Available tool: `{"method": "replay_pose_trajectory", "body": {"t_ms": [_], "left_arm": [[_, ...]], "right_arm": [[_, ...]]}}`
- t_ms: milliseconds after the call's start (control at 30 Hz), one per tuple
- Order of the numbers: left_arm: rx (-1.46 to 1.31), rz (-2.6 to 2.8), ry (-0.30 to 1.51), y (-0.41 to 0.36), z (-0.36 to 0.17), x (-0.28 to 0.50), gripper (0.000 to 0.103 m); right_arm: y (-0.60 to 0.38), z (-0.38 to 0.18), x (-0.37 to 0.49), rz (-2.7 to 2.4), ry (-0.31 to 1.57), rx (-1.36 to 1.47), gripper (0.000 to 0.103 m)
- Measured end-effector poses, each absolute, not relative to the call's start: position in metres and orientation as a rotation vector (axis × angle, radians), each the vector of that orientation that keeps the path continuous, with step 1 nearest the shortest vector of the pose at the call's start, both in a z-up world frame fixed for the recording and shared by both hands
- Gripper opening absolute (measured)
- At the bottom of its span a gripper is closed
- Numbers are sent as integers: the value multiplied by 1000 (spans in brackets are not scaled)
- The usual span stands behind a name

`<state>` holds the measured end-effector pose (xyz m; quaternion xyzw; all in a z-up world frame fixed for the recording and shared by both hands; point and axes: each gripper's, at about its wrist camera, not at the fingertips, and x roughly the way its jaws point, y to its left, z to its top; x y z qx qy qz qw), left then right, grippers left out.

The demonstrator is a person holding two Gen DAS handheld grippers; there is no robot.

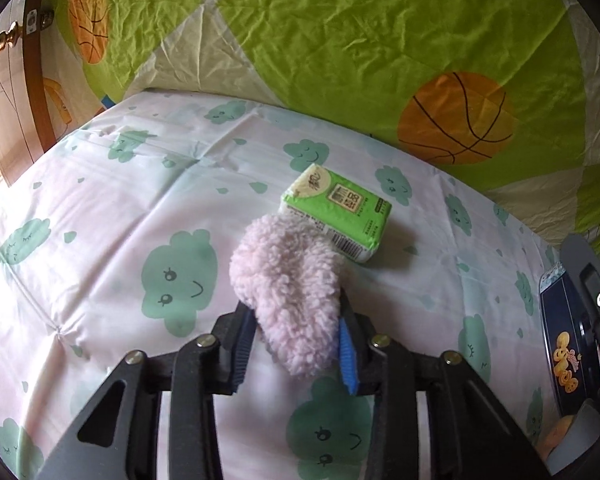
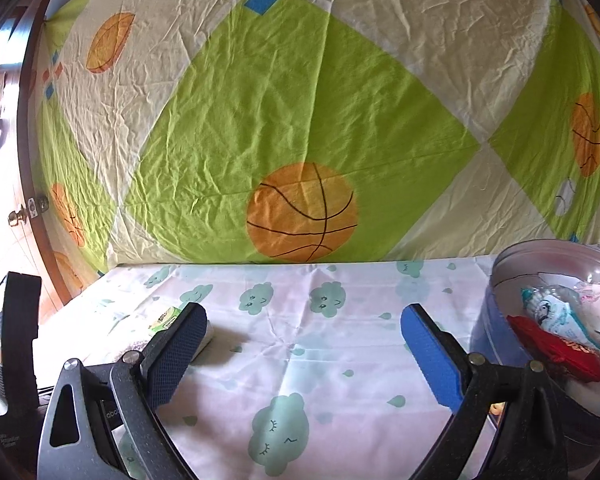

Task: Organize soft objects
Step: 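Grasp the pink fluffy sock with the left tool while the right tool grasps the green tissue pack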

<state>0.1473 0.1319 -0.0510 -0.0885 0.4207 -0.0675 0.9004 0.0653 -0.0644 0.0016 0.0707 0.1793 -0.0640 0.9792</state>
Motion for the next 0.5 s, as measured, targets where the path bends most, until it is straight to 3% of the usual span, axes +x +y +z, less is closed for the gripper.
{"method": "replay_pose_trajectory", "body": {"t_ms": [167, 500], "left_arm": [[-55, -10, 796, 144, -38, 158, 34], [-184, 36, 864, 182, -47, 168, 31]], "right_arm": [[-48, -10, 116, 9, 512, 142, 99], [17, -34, 195, 236, 737, -37, 99]]}}
